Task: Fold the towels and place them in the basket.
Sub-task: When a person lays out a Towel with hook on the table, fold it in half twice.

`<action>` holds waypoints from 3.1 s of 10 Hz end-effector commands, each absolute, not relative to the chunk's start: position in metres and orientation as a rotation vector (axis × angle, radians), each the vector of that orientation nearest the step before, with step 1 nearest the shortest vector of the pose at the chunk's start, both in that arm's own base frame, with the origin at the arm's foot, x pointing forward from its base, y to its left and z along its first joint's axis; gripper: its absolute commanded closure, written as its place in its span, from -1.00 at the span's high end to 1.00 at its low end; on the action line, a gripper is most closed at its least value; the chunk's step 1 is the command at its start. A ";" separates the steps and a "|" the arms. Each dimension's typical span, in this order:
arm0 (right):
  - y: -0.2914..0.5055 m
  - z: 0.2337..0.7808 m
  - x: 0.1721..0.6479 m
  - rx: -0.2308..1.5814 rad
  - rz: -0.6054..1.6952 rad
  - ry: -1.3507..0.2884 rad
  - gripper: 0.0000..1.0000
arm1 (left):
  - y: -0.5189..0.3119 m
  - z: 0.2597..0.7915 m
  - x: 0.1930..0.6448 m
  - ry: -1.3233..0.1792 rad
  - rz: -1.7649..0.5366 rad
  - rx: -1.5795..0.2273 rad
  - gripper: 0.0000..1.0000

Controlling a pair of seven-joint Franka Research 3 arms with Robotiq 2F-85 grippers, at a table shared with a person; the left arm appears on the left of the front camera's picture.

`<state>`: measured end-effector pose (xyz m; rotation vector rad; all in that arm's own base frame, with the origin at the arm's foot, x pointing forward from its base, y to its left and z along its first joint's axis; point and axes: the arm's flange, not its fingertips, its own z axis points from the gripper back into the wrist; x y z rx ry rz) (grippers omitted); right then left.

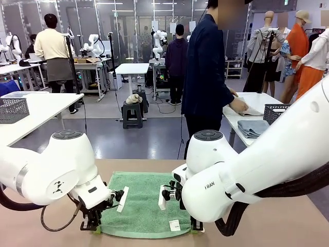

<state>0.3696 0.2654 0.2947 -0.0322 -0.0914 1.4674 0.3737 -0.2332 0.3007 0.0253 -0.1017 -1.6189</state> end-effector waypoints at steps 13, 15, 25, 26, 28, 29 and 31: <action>0.261 0.367 0.425 -0.115 1.482 -0.173 -1.00 | -0.227 0.382 0.417 -0.216 -1.619 0.084 -1.00; 0.263 0.372 0.432 -0.126 1.479 -0.177 -1.00 | -0.228 0.384 0.431 -0.220 -1.620 0.095 -1.00; 0.248 0.366 0.479 -0.122 1.439 -0.179 -0.80 | -0.239 0.389 0.480 -0.203 -1.628 0.117 -0.93; 0.247 0.363 0.491 -0.102 1.460 -0.174 -0.80 | -0.242 0.387 0.494 -0.190 -1.642 0.086 -0.93; 0.246 0.356 0.516 -0.112 1.474 -0.178 -0.80 | -0.249 0.379 0.522 -0.157 -1.626 0.077 -0.93; 0.247 0.352 0.531 -0.119 1.478 -0.191 -0.80 | -0.251 0.372 0.537 -0.141 -1.609 0.086 -0.93; 0.250 0.344 0.548 -0.115 1.480 -0.198 -0.80 | -0.251 0.365 0.557 -0.136 -1.584 0.091 -0.93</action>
